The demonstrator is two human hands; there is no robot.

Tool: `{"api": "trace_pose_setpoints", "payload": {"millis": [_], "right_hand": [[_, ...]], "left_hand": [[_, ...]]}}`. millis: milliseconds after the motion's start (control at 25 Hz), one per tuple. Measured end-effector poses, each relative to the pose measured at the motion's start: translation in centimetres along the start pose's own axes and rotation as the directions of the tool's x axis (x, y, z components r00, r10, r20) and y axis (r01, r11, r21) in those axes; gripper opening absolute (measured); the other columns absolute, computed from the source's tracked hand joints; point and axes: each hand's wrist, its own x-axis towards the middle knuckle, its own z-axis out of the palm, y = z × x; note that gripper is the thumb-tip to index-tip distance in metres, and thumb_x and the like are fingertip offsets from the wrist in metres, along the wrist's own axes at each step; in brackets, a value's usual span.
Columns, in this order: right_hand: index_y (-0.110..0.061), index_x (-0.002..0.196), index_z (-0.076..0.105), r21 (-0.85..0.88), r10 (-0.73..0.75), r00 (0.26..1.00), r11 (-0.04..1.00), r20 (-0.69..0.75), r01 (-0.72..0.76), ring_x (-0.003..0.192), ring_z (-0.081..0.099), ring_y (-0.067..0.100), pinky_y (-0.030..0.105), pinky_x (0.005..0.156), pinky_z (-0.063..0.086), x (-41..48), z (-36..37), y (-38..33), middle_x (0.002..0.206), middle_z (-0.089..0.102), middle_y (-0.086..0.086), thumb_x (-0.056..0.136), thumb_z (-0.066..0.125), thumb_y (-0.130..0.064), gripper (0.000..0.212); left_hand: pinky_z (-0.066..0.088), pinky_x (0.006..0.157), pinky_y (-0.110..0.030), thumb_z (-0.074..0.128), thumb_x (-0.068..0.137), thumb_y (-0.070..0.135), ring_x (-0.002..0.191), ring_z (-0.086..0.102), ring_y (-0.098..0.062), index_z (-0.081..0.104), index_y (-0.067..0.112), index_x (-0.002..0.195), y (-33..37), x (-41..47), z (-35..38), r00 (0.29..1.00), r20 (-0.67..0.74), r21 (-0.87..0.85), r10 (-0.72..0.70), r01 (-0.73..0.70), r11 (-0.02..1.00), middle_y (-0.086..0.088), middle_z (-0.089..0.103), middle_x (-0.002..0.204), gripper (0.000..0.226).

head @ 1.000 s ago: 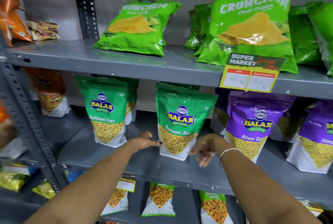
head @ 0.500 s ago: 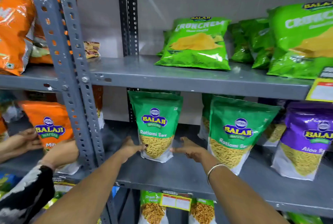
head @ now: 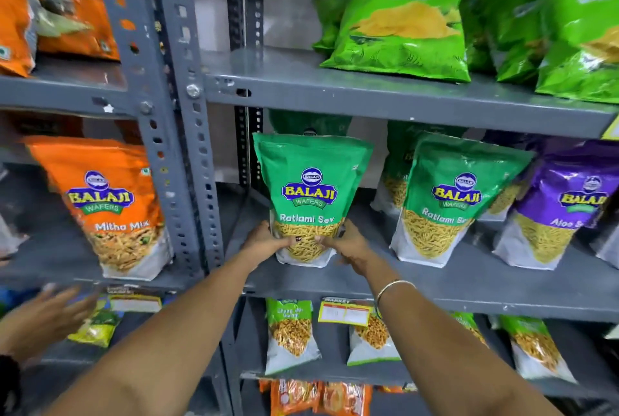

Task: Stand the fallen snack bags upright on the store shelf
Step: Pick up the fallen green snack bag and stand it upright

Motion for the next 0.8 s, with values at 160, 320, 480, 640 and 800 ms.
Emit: {"api": "trace_pose_setpoints", "payload": {"millis": [160, 320, 480, 640, 800], "right_hand": [[-0.004, 0.132, 0.043, -0.090, -0.007, 1.000, 0.996, -0.017, 0.006, 0.122, 0.053, 0.031, 0.028, 0.074, 0.048, -2.7, -0.4, 0.3, 0.133, 0.055, 0.014, 0.076, 0.075, -0.014, 0.066], [-0.007, 0.132, 0.042, -0.133, 0.000, 1.000, 0.991, -0.003, 0.000, 0.112, 0.058, 0.027, 0.007, 0.043, 0.046, -3.6, -0.4, 0.8, 0.127, 0.058, 0.010, 0.075, 0.076, -0.019, 0.068], [-0.012, 0.133, 0.042, -0.150, -0.007, 1.000, 0.989, 0.001, 0.007, 0.118, 0.056, 0.029, 0.006, 0.037, 0.043, -3.9, -0.5, 1.0, 0.136, 0.055, 0.009, 0.074, 0.076, -0.023, 0.069], [-0.012, 0.134, 0.041, -0.145, 0.024, 1.000, 0.989, 0.018, -0.021, 0.124, 0.052, 0.032, 0.036, 0.073, 0.055, -3.8, -0.5, 1.2, 0.139, 0.051, 0.010, 0.075, 0.076, -0.024, 0.069], [-0.007, 0.141, 0.030, -0.184, 0.100, 0.992, 0.979, 0.076, -0.084, 0.124, 0.046, 0.029, 0.036, 0.080, 0.042, -3.9, -1.8, 1.1, 0.145, 0.041, 0.013, 0.080, 0.070, -0.029, 0.076]], "left_hand": [[0.045, 0.097, -0.038, 0.077, 0.071, 0.031, 0.117, 0.056, -0.031, 0.052, 0.001, 0.119, 0.7, -4.1, -0.3, 1.000, -0.028, 0.073, 0.008, -0.006, 0.997, -0.016, 0.060, 0.125, 0.062], [0.044, 0.099, -0.038, 0.075, 0.074, 0.029, 0.119, 0.056, -0.031, 0.053, 0.001, 0.121, 0.7, -5.9, -0.1, 0.999, -0.044, 0.092, 0.015, -0.011, 0.996, -0.017, 0.059, 0.129, 0.059], [0.043, 0.104, -0.039, 0.075, 0.075, 0.028, 0.122, 0.054, -0.030, 0.052, 0.002, 0.124, 0.5, -6.5, 0.0, 0.998, -0.045, 0.098, 0.035, -0.030, 0.995, -0.016, 0.057, 0.134, 0.060], [0.041, 0.107, -0.040, 0.075, 0.072, 0.036, 0.127, 0.051, -0.029, 0.049, 0.007, 0.128, 0.4, -6.6, -0.1, 0.999, -0.033, 0.155, 0.021, -0.016, 0.988, -0.013, 0.054, 0.139, 0.069], [0.039, 0.107, -0.042, 0.070, 0.075, 0.044, 0.130, 0.045, -0.029, 0.033, 0.007, 0.139, 0.5, -6.3, -0.9, 0.958, 0.160, 0.406, -0.238, 0.156, 0.901, -0.014, 0.048, 0.140, 0.082]]}}
